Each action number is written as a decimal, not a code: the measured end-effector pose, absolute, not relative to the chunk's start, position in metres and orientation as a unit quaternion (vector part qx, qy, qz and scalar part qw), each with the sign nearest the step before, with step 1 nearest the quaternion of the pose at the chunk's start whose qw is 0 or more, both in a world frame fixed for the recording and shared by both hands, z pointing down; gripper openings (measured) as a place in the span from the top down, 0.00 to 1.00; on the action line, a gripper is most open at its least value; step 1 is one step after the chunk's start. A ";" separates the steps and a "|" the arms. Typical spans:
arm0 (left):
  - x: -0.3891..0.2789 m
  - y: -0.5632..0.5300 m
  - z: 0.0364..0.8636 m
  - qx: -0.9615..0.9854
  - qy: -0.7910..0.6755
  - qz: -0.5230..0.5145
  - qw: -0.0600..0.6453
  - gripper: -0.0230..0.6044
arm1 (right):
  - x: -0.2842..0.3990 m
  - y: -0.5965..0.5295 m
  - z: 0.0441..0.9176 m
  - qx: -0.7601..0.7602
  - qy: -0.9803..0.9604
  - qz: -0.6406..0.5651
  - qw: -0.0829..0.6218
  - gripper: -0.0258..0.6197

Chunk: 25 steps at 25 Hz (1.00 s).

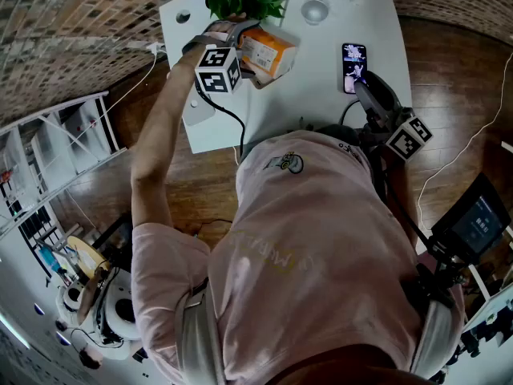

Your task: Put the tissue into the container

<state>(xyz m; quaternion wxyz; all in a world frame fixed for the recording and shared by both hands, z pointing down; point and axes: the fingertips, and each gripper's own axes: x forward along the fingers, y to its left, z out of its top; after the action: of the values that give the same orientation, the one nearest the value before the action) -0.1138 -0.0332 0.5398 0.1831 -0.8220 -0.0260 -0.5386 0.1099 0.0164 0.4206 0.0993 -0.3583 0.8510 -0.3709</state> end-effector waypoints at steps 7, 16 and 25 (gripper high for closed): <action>-0.100 -0.039 0.624 -0.722 -0.195 -0.606 0.269 0.02 | 0.146 0.016 0.453 -0.411 0.815 -0.398 0.089 0.65; -0.115 -0.029 0.604 -0.748 -0.115 -0.621 0.205 0.48 | 0.137 0.014 0.459 -0.403 0.810 -0.420 0.074 0.66; -0.170 0.029 0.497 -0.838 -0.006 -0.544 -0.034 0.53 | 0.081 -0.013 0.459 -0.304 0.857 -0.414 0.029 0.67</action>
<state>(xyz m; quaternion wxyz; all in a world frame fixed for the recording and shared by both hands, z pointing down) -0.1702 0.0285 0.4969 -0.0345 -0.8383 -0.0063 -0.5441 0.0807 -0.0134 0.4590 0.0293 -0.3043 0.8572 -0.4144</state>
